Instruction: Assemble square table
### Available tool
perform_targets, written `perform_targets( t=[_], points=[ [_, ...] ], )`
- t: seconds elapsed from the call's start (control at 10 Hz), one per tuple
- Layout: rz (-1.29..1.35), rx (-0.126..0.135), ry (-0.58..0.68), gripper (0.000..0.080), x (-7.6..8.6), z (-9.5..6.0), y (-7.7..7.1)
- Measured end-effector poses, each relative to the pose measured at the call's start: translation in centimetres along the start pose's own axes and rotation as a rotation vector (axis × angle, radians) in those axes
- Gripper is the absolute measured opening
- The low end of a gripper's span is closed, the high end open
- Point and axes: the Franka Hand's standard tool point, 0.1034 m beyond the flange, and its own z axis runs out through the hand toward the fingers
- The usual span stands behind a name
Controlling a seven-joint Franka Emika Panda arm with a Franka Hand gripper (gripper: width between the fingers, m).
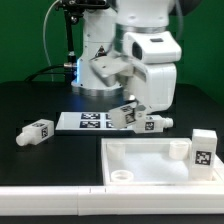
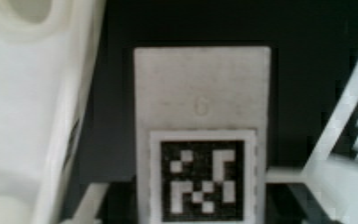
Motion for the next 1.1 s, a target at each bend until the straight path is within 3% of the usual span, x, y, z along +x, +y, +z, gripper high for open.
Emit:
perform_targets(
  t=[0.1, 0.2, 0.6, 0.8, 1.1],
  points=[
    [-0.150, 0.023, 0.022, 0.0284, -1.0, 0.4, -1.0],
    [-0.251, 0.070, 0.054, 0.0284, -1.8, 0.8, -1.6],
    [-0.426, 0.098, 0.015, 0.0284, -3.1, 1.0, -2.2],
    [-0.455, 0.141, 0.028, 0.0284, -2.8, 2.3, -4.0],
    [-0.392, 0.178, 0.048, 0.0284, -2.5, 4.4, -5.7]
  ],
)
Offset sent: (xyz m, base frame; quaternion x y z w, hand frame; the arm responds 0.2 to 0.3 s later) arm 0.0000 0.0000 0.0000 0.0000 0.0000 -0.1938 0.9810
